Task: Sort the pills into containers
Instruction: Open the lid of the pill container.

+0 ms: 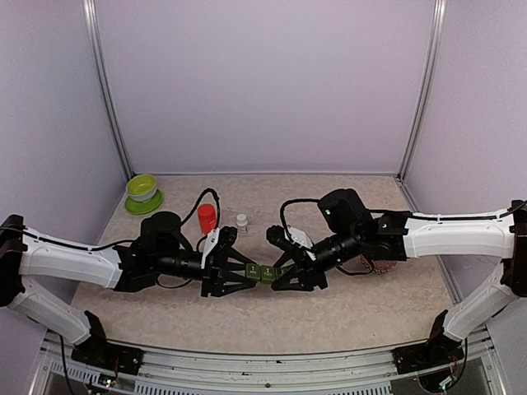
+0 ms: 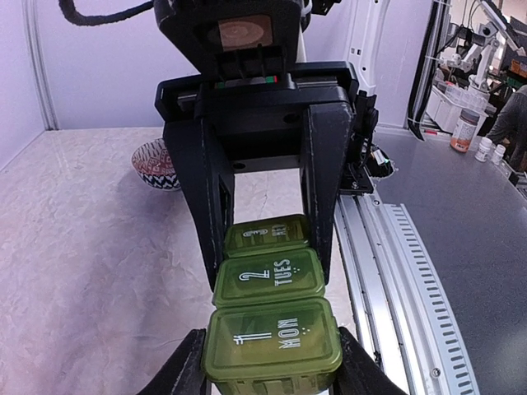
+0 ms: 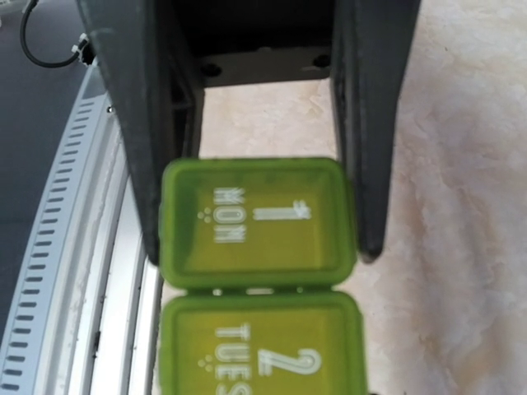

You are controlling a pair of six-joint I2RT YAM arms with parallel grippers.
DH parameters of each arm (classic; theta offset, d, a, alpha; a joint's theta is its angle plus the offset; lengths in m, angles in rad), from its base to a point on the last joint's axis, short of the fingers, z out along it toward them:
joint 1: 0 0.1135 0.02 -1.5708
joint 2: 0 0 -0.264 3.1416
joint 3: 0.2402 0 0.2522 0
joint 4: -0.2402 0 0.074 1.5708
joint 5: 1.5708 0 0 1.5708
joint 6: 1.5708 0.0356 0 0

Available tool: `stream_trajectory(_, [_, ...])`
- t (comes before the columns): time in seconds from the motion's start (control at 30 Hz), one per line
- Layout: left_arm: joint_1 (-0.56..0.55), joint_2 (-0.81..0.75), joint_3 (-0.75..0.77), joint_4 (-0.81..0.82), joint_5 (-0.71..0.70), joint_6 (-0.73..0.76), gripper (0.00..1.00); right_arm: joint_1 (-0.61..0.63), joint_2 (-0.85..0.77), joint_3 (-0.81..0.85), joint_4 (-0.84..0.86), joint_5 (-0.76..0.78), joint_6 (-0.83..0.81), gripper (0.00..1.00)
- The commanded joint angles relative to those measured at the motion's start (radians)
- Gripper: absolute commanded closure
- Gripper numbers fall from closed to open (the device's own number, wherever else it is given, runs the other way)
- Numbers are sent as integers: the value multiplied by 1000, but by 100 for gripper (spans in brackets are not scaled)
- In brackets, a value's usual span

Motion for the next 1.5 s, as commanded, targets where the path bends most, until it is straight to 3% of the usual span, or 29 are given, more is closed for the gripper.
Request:
stream_trajectory(0.0, [-11, 9, 10, 30, 12, 10, 56, 9, -29, -7, 30, -11, 7, 69])
stream_trajectory(0.2, [-12, 11, 2, 34, 13, 9, 60, 7, -30, -7, 36, -4, 10, 69])
stream_trajectory(0.57, [-12, 11, -12, 66, 30, -9, 77, 7, -25, -1, 34, 9, 10, 66])
stream_trajectory(0.6, [-12, 13, -14, 69, 30, -12, 74, 7, -28, -1, 33, 11, 9, 66])
stream_trajectory(0.67, [-12, 11, -21, 77, 25, -19, 54, 7, -33, -2, 34, 16, 8, 66])
stream_trajectory(0.73, [-12, 4, -29, 81, 20, -20, 47, 5, -38, -5, 34, 19, 6, 66])
stream_trajectory(1.13, [-12, -14, -32, 76, 17, -6, 52, 6, -13, -2, 22, -9, -2, 67])
stream_trajectory(1.47, [-12, -34, -48, 103, -16, -9, 40, 6, -9, -4, 17, -31, -9, 67])
